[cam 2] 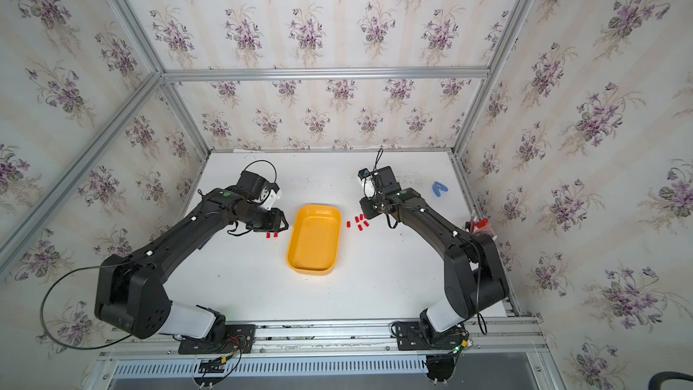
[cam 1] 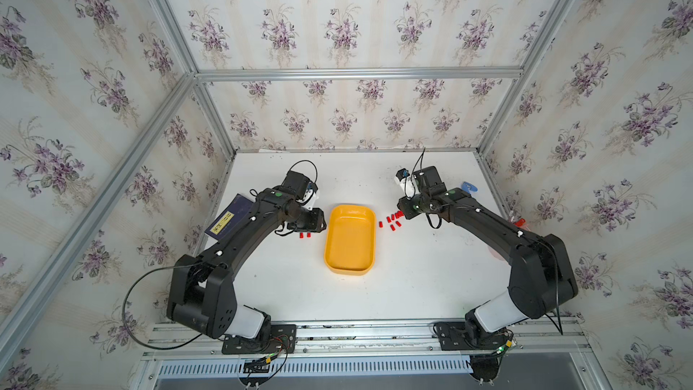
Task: Take the screw protection sleeves out of the storage box
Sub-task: Move the storage box to the center of the board.
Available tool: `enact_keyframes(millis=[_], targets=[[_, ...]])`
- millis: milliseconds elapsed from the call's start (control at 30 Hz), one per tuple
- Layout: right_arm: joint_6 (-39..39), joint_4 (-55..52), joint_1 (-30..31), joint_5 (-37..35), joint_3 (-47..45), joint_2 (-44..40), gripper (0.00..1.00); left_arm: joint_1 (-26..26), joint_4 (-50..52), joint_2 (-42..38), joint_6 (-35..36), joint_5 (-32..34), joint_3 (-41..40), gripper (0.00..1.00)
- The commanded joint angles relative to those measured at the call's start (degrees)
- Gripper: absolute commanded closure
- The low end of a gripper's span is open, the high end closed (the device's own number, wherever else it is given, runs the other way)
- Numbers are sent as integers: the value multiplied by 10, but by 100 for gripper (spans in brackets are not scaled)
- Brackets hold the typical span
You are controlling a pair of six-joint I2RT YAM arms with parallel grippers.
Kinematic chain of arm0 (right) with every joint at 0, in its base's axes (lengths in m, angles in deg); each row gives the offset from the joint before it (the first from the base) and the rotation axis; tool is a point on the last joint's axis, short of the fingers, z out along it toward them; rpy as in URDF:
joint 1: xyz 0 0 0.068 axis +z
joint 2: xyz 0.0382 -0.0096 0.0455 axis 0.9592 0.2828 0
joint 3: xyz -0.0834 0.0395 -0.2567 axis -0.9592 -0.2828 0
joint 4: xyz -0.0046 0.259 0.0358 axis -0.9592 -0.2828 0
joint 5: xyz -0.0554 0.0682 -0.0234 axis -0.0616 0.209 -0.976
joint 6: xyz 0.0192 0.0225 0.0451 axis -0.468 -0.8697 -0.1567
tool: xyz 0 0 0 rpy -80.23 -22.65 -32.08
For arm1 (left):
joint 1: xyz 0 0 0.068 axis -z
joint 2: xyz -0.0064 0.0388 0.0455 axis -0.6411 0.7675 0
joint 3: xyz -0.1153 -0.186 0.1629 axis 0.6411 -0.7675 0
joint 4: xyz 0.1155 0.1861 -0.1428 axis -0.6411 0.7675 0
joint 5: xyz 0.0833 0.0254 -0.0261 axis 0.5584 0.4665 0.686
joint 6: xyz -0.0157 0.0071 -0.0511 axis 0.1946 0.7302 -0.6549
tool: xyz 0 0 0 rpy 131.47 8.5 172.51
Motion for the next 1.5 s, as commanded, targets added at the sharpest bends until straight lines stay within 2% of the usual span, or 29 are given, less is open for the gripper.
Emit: enact_keyframes(millis=[0,200,533,700,900,1133,1467], targets=[[-41,-5,0,23,2,-7,68,31,-3,17,-21,38,8,49],[-50,1,3,29,-5,-9,68,59,-9,76,-42,84,27,49],[-47,10,4,27,-25,-16,68,80,-22,147,-49,113,56,50],[-74,5,4,24,-31,-9,68,82,-26,184,-68,148,72,67],[-113,0,4,-6,-39,11,69,81,-8,201,-79,184,83,75],[-172,38,-2,-26,-69,43,75,79,-10,209,-101,215,88,80],[-217,89,-14,-41,-73,88,88,56,-9,203,-132,243,81,80]])
